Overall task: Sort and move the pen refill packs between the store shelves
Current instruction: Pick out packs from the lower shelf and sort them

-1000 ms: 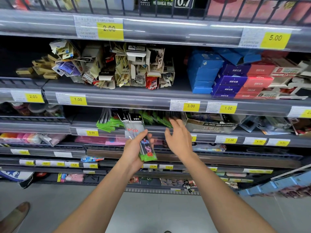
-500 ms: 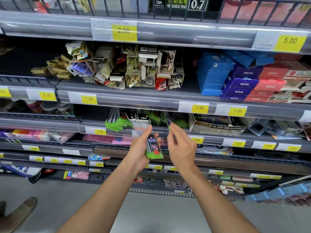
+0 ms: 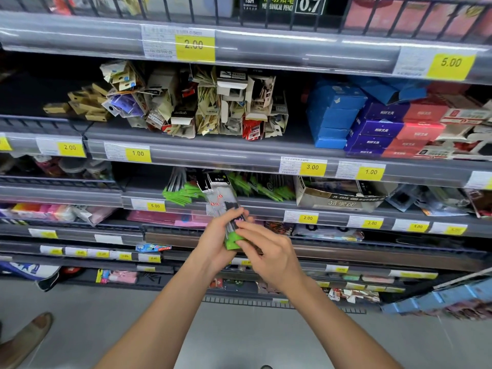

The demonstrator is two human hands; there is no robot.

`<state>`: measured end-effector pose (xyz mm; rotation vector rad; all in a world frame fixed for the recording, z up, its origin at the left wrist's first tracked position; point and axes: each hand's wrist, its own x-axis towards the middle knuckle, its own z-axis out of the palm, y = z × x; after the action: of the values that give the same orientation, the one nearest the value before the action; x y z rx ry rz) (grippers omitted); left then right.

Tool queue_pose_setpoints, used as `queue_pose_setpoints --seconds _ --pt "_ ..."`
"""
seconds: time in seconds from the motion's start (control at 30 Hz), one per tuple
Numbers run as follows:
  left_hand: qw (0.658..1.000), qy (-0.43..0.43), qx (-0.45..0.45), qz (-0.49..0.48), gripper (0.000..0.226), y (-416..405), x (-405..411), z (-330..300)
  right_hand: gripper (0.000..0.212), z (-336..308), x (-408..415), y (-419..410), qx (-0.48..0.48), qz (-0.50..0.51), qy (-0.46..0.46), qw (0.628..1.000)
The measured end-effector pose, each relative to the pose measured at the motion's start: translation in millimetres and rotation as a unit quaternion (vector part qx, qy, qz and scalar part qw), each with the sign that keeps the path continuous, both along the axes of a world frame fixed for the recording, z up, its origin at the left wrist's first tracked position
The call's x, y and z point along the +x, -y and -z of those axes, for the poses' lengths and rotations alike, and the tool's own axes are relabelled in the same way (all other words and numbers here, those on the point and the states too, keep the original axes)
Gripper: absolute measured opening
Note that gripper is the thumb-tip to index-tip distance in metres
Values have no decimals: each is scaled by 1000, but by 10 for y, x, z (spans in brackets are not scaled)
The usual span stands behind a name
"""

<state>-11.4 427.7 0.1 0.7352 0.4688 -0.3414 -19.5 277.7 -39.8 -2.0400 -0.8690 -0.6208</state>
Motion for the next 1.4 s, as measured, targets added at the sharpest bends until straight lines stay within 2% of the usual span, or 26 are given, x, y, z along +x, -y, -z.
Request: queue_pose_setpoints --seconds 0.07,0.13,0.2,0.3,0.37,0.47,0.63,0.73,0.87,1.03,1.2,1.33,1.4 --pt "999 6 35 -11 8 -35 -9 38 21 0 86 47 35 22 -21 999" --pt "998 6 56 -31 7 -106 -15 66 24 2 264 147 64 117 -82 988" --pt "997 1 67 -38 7 -192 -38 99 34 -6 502 247 6 222 -199 955" --pt "998 4 60 -30 8 -273 -68 147 50 3 830 280 -127 272 -313 901" --pt "998 10 52 -25 17 -281 -66 172 45 -7 1002 229 -163 278 -349 880" --pt "998 18 49 -25 22 -279 -60 185 33 -10 1148 147 -154 300 -386 859" --pt "998 18 50 -29 26 -283 -50 178 35 35 1033 118 -164 372 -279 870" --pt "998 7 53 -30 20 -269 -46 172 31 86 983 178 -130 379 -229 887" --pt "998 2 61 -26 8 -213 -26 153 29 82 948 238 -67 367 -184 909" --pt "998 -4 64 -24 10 -96 4 117 34 51 932 232 -77 335 -151 927" --pt "998 -8 63 -28 7 -38 19 96 18 6 867 297 -54 322 -101 940" --pt "997 5 72 -31 22 -1 28 80 12 -177 716 299 6 358 -54 932" --pt "996 13 73 -42 39 27 45 80 11 -252 520 214 53 319 -14 946"
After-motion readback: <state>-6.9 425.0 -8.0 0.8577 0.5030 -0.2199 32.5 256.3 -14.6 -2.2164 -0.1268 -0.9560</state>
